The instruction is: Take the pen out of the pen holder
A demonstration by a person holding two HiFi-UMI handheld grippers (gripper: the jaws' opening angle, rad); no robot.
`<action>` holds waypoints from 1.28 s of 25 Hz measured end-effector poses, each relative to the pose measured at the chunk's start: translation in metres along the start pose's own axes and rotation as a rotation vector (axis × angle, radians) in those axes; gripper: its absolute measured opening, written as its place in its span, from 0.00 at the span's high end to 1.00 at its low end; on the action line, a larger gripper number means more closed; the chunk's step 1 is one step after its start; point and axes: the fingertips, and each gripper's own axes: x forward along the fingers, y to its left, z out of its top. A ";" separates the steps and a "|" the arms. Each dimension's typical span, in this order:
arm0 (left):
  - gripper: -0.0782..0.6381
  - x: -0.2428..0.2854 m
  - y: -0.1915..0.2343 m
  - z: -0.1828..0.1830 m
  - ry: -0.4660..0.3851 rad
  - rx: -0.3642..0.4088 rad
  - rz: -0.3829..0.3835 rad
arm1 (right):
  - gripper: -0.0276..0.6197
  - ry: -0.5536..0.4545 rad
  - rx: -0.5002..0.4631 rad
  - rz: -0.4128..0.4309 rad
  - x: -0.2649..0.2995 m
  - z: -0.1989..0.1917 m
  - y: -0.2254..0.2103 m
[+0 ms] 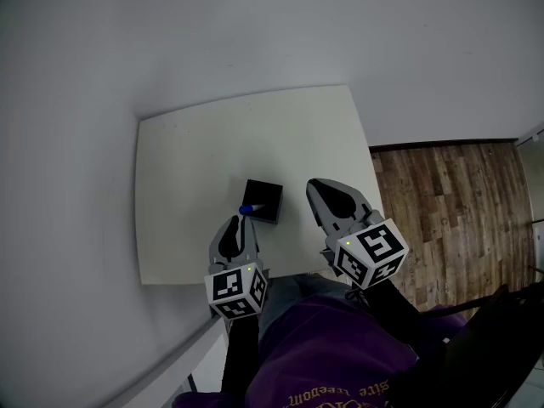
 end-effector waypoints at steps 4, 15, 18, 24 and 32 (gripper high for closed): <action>0.74 0.012 -0.003 -0.010 0.049 0.009 -0.016 | 0.94 -0.004 0.002 -0.004 -0.001 0.010 0.001; 0.68 0.037 0.009 -0.026 0.144 0.019 -0.026 | 0.94 -0.012 -0.014 -0.045 0.008 0.017 -0.006; 0.68 0.039 0.009 -0.027 0.155 0.022 -0.031 | 0.94 -0.010 -0.016 -0.048 0.008 0.018 -0.007; 0.69 0.041 0.008 -0.030 0.173 0.034 -0.043 | 0.94 -0.008 -0.016 -0.062 0.008 0.019 -0.007; 0.77 0.045 0.005 -0.032 0.188 0.080 -0.067 | 0.94 -0.003 -0.017 -0.082 0.008 0.017 -0.010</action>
